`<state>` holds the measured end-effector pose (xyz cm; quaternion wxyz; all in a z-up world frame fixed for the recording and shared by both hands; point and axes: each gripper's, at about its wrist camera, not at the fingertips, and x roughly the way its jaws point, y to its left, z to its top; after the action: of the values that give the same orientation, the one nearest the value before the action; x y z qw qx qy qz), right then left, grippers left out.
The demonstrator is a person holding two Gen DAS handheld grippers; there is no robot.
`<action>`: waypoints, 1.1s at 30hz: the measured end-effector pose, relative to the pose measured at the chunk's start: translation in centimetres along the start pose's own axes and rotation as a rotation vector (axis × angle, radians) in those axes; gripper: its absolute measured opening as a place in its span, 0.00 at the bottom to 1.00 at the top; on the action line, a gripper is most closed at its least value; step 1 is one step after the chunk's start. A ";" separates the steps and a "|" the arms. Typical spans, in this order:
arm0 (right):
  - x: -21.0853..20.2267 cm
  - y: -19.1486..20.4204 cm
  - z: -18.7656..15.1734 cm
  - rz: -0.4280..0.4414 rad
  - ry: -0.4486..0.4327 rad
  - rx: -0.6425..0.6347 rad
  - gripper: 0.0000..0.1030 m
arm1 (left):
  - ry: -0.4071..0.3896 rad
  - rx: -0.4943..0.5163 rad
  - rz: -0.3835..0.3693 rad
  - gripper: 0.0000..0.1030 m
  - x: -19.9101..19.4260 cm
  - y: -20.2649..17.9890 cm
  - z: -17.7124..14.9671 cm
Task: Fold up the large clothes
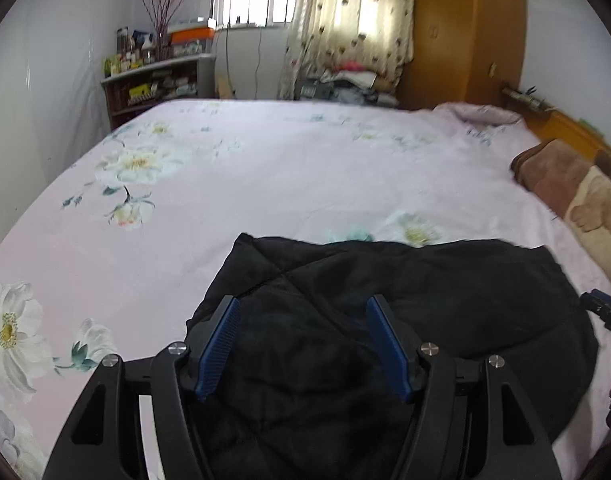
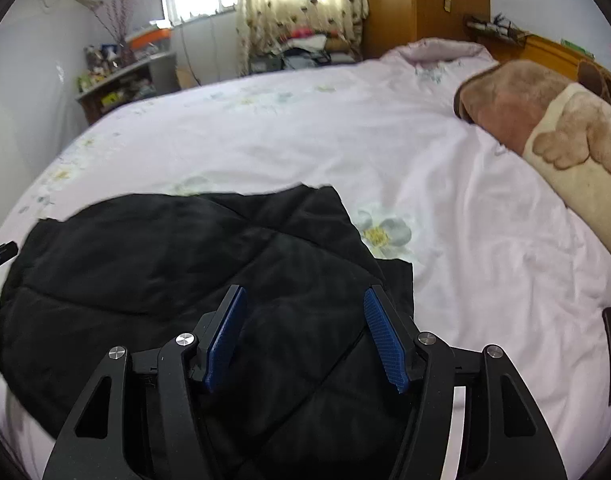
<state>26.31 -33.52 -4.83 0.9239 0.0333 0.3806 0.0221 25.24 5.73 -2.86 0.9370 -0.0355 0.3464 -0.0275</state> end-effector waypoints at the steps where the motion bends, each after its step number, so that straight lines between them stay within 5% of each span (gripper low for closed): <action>1: -0.7 0.4 -0.3 0.010 -0.006 -0.007 0.60 | -0.003 -0.013 -0.024 0.66 -0.7 -0.2 -0.3; 8: 2.6 3.0 -3.9 0.041 0.122 -0.042 0.60 | 0.132 -0.001 -0.081 0.67 3.7 -3.1 -5.2; 13: 3.2 3.5 -3.4 0.021 0.154 -0.065 0.60 | 0.163 -0.012 -0.068 0.64 3.8 -3.2 -4.4; 15: 1.4 3.1 -2.7 0.034 0.124 -0.055 0.60 | 0.116 -0.013 -0.091 0.63 1.8 -2.7 -3.2; 18: -0.4 1.7 -1.6 0.021 0.046 -0.034 0.60 | 0.056 0.004 -0.023 0.63 1.1 -0.7 -1.9; 22: 2.8 -0.5 -1.8 -0.016 0.106 0.021 0.51 | 0.125 -0.052 0.018 0.63 4.5 2.1 -2.2; 33: 5.8 -0.2 -3.0 -0.052 0.112 -0.032 0.51 | 0.119 -0.033 0.015 0.65 7.2 1.9 -3.3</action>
<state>28.35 -33.19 -11.06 0.9018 0.0076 0.4321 0.0060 28.62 6.94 -10.16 0.9142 -0.0467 0.4023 -0.0169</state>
